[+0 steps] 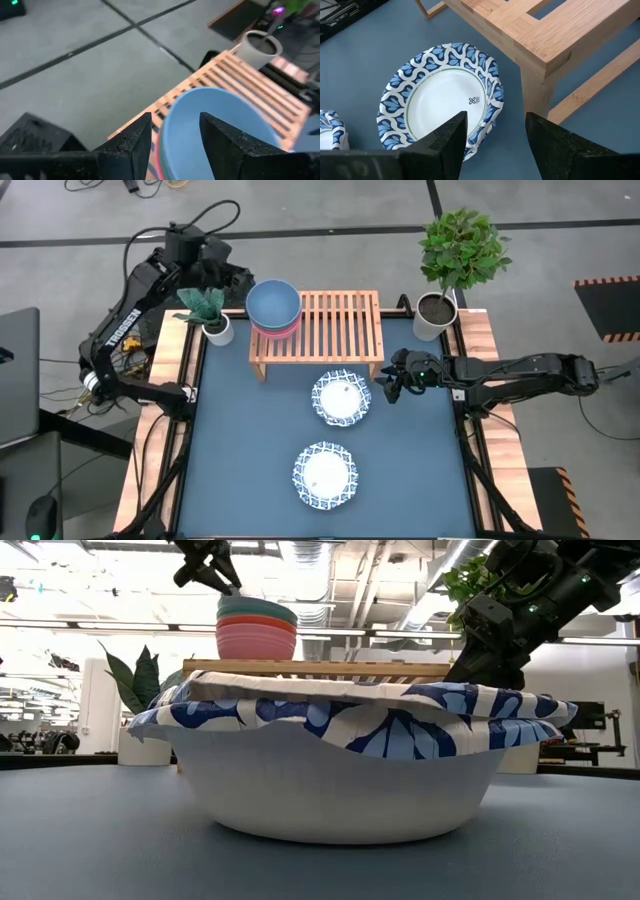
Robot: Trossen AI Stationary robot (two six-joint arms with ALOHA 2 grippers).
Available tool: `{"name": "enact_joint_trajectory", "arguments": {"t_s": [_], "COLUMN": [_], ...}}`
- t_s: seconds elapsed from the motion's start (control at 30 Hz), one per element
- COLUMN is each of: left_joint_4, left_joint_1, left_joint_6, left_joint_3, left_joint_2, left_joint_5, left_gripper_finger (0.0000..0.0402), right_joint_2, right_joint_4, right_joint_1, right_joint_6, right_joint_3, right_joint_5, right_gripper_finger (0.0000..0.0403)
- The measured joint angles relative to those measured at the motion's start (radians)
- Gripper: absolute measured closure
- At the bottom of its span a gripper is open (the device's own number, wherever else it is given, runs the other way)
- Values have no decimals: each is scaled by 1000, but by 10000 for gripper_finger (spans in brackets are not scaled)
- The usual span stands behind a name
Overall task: Place and stack bowls onto a shelf
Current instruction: Stack the blue bowl on top of the green bowl on the shelf, then put the top white patterned bowl on the shelf
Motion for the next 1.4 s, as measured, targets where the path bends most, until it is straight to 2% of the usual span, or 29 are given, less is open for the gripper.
{"name": "enact_joint_trajectory", "arguments": {"t_s": [0.2, 0.37, 0.57, 0.7, 0.97, 1.27, 1.4], "left_joint_4": [114, 293, 489, 567, 573, 626, 650], "left_joint_1": [-17, -35, -40, -40, -40, -39, -39], "left_joint_6": [23, 34, 11, -3, -13, -46, -89], "left_joint_3": [-56, -206, -420, -509, -582, -583, -555], "left_joint_2": [-53, -130, -212, -232, -228, -224, -235], "left_joint_5": [115, 183, 197, 196, 194, 187, 218], "left_gripper_finger": [252, 252, 252, 252, 252, 252, 252], "right_joint_2": [0, 0, 0, 0, 0, 0, 0], "right_joint_4": [0, 0, 0, 0, 0, 0, 1], "right_joint_1": [0, 0, 0, 0, 0, 0, 0], "right_joint_6": [10, 22, 29, 29, 29, 29, 30], "right_joint_3": [0, 0, 0, 0, 0, 0, 0], "right_joint_5": [0, 0, 0, 0, 0, 0, 0], "right_gripper_finger": [177, 177, 177, 177, 177, 177, 177]}}
